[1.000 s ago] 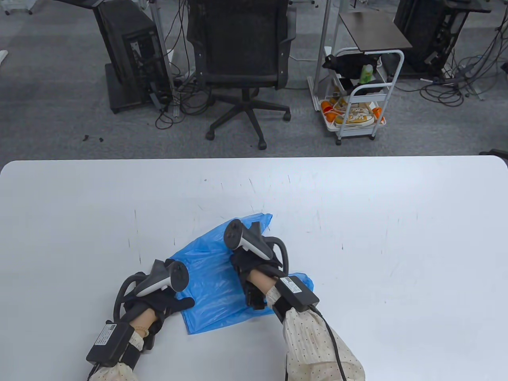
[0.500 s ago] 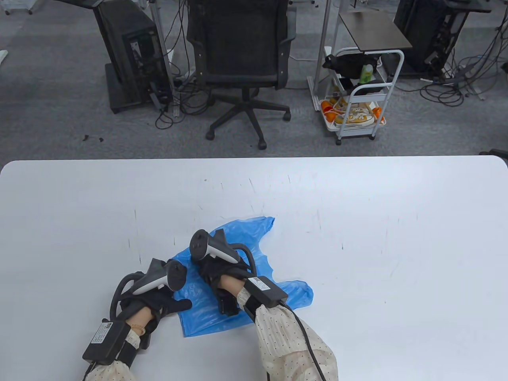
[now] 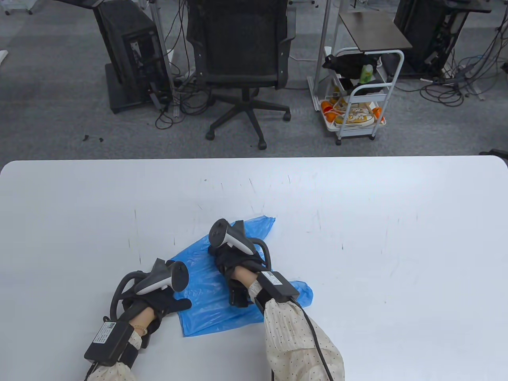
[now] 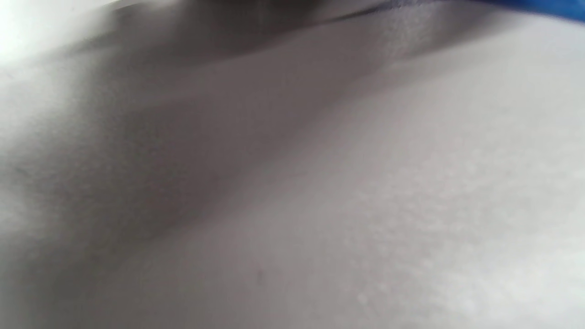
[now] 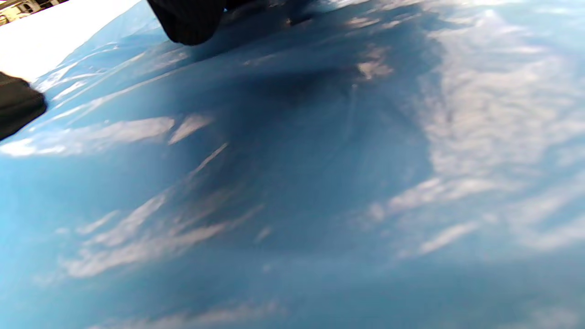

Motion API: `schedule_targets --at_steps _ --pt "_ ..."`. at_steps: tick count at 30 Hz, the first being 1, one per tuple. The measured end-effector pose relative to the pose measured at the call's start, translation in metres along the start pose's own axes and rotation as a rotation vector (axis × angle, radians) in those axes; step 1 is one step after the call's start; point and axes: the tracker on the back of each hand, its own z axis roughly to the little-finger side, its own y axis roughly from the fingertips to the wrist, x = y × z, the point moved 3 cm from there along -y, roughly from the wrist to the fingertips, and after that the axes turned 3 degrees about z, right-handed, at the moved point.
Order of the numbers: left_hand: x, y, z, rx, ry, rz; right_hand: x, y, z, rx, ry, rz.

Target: Squeeze plastic bag to expel air

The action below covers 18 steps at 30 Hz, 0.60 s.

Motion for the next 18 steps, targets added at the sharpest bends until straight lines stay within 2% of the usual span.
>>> schedule_targets --at_steps 11,18 --pt "0.001 0.0 0.0 0.0 0.014 0.002 0.013 -0.009 0.039 -0.135 -0.099 -0.024" --pt "0.002 0.001 0.001 -0.001 0.019 0.002 0.017 -0.012 0.062 -0.223 -0.128 0.003"
